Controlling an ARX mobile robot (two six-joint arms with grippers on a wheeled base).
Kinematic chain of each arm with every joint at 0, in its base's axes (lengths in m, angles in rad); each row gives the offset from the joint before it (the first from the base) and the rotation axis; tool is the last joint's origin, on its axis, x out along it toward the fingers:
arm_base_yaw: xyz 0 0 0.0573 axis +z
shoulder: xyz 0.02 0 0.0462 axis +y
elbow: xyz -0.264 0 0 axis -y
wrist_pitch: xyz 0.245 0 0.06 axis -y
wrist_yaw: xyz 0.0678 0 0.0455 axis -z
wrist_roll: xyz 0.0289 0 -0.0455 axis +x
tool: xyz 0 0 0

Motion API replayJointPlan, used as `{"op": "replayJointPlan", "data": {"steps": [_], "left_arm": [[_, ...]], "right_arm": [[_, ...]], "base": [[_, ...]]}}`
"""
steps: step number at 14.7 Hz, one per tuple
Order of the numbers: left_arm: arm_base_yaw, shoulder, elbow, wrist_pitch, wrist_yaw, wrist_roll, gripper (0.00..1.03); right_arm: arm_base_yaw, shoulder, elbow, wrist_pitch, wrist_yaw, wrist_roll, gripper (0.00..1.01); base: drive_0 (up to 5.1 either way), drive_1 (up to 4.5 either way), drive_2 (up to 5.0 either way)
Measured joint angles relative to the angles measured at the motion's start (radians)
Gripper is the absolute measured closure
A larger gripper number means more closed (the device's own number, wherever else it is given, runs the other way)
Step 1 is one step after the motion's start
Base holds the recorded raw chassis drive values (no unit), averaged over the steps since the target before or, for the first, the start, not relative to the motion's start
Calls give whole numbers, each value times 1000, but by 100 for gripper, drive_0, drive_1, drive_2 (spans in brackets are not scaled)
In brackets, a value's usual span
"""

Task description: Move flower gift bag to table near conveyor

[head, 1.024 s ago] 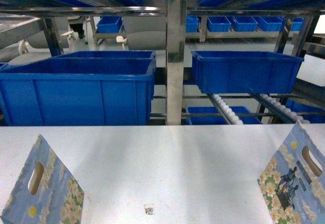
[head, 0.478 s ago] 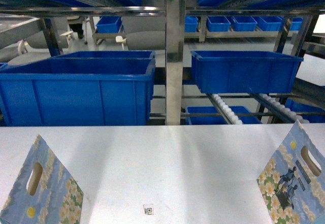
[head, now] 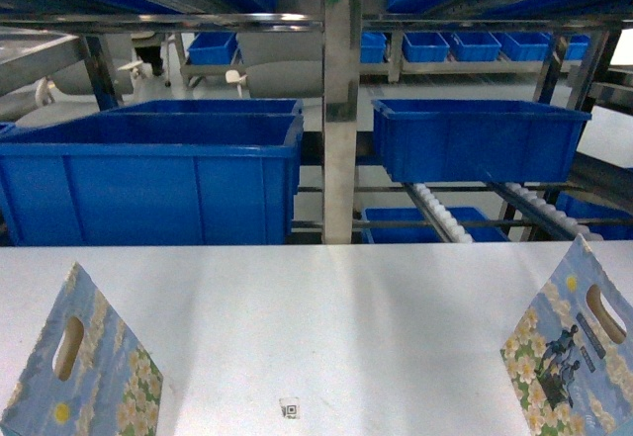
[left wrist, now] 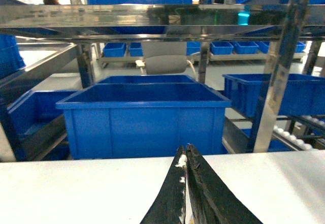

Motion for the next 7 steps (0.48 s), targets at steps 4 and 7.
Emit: {"op": "replayJointPlan", "data": {"steps": [4,7], "left_arm": [[-8,-72,0,-75,8,0,101],[-8,-232,1,-257,6,1,101]], "right_arm": [[0,-111,0,-87,0,0,99],[0,-111,0,-87,-1,0,99]], "base": [[0,0,0],[0,0,0]]}}
